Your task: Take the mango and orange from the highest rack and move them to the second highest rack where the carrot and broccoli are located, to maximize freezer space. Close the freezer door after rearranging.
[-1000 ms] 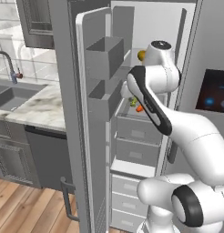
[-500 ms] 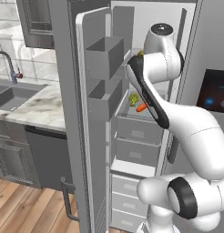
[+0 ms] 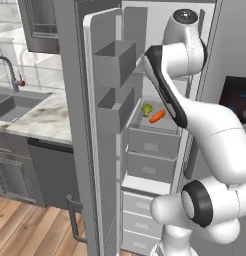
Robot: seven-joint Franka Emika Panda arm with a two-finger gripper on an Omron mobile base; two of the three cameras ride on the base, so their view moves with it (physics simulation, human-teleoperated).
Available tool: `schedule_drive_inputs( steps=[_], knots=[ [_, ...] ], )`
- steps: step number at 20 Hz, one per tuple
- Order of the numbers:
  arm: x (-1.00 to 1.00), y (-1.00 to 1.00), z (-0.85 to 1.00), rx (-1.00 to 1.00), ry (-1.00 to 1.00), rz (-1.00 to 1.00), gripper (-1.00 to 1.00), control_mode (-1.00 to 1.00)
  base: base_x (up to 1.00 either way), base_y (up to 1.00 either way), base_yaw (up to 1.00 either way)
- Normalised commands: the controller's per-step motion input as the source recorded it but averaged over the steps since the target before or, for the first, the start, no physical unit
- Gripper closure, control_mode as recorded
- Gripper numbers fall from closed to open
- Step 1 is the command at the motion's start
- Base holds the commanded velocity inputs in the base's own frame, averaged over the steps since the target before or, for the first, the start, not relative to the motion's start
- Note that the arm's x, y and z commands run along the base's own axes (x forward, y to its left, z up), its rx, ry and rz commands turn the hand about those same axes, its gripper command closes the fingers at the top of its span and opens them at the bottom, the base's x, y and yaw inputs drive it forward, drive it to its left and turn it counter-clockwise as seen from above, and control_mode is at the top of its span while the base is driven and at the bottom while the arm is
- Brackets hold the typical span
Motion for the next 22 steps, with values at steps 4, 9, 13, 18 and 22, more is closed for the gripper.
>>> schedule_drive_inputs(
  steps=[4, 9, 13, 18, 22],
  knots=[
    [0.3, -0.09, 0.02, 0.0, -0.01, 0.16, -1.0, -1.0, 0.0, 0.0, 0.0],
    [0.09, -0.1, 0.1, -0.13, -0.21, 0.35, -1.0, -1.0, 0.0, 0.0, 0.0],
    [0.04, -0.16, 0.04, -0.13, -0.1, 0.35, -1.0, -1.0, 0.0, 0.0, 0.0],
    [0.09, -0.17, 0.0, -0.14, 0.0, 0.19, -1.0, -1.0, 0.0, 0.0, 0.0],
    [0.2, -0.19, 0.01, -0.15, 0.0, 0.03, -1.0, -1.0, 0.0, 0.0, 0.0]
  ],
)
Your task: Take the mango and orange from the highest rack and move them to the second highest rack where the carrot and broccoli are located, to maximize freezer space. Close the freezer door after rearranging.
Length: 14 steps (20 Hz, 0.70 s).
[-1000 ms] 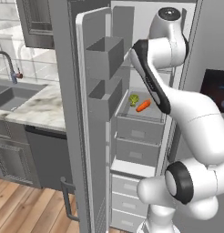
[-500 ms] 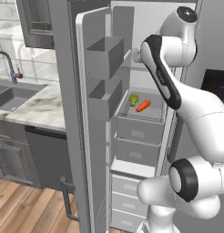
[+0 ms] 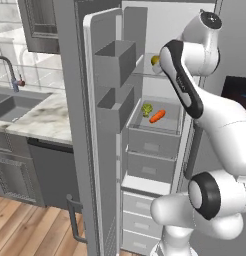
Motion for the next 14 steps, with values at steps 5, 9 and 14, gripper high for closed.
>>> schedule_drive_inputs(
  steps=[5, 9, 14],
  knots=[
    [0.18, -0.12, 0.0, -0.16, 0.0, 0.01, -1.0, -1.0, 0.0, 0.0, 0.0],
    [0.31, -0.12, 0.0, -0.12, 0.0, 0.0, -1.0, -1.0, 0.0, 0.0, 0.0],
    [0.42, -0.08, 0.0, -0.02, 0.0, 0.0, -1.0, -1.0, 0.0, 0.0, 0.0]
  ],
)
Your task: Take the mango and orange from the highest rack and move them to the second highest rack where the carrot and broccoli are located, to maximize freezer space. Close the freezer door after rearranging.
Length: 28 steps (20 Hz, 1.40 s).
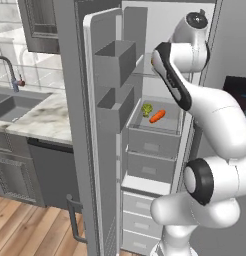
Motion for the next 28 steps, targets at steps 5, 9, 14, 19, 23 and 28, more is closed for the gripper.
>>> schedule_drive_inputs(
  steps=[5, 9, 14, 19, 23, 28],
  knots=[
    [0.49, -0.03, -0.06, -0.03, 0.01, 0.0, -1.0, -1.0, 0.0, 0.0, 0.0],
    [0.57, 0.0, -0.16, -0.04, 0.01, 0.0, -1.0, -1.0, 0.0, 0.0, 0.0],
    [0.51, -0.04, -0.09, -0.03, 0.0, 0.0, -1.0, -1.0, 0.0, 0.0, 0.0],
    [0.46, -0.11, -0.09, -0.01, 0.0, 0.0, -1.0, -1.0, 0.0, 0.0, 0.0],
    [0.47, -0.08, -0.07, 0.0, 0.0, 0.0, -1.0, -1.0, 0.0, 0.0, 0.0],
    [0.51, -0.03, -0.06, 0.0, 0.0, 0.0, -1.0, -1.0, 0.0, 0.0, 0.0]
  ],
)
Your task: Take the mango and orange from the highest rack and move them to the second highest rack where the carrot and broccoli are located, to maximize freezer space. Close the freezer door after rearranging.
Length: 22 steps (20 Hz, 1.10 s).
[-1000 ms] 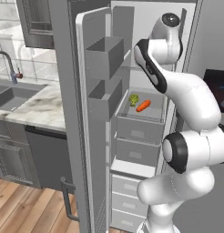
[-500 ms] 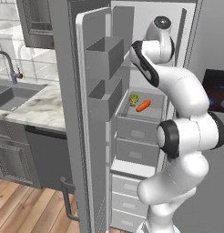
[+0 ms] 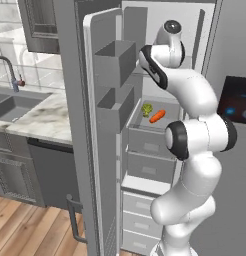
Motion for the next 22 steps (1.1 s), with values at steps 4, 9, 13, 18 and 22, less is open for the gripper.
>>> schedule_drive_inputs(
  steps=[4, 9, 13, 18, 22],
  knots=[
    [0.3, -0.05, -0.1, 0.0, 0.0, -0.01, -1.0, -1.0, 0.0, 0.0, 0.0],
    [0.16, -0.04, -0.09, 0.0, 0.0, -0.02, -1.0, -1.0, 0.0, 0.0, 0.0],
    [0.08, -0.03, -0.24, -0.01, 0.0, -0.03, -1.0, -1.0, 0.0, 0.0, 0.0],
    [0.0, -0.18, -0.3, -0.01, 0.0, -0.09, -1.0, -1.0, 0.0, 0.0, 0.0],
    [0.0, -0.1, -0.34, -0.02, 0.0, -0.09, -1.0, -1.0, 0.0, 0.0, 0.0]
  ],
)
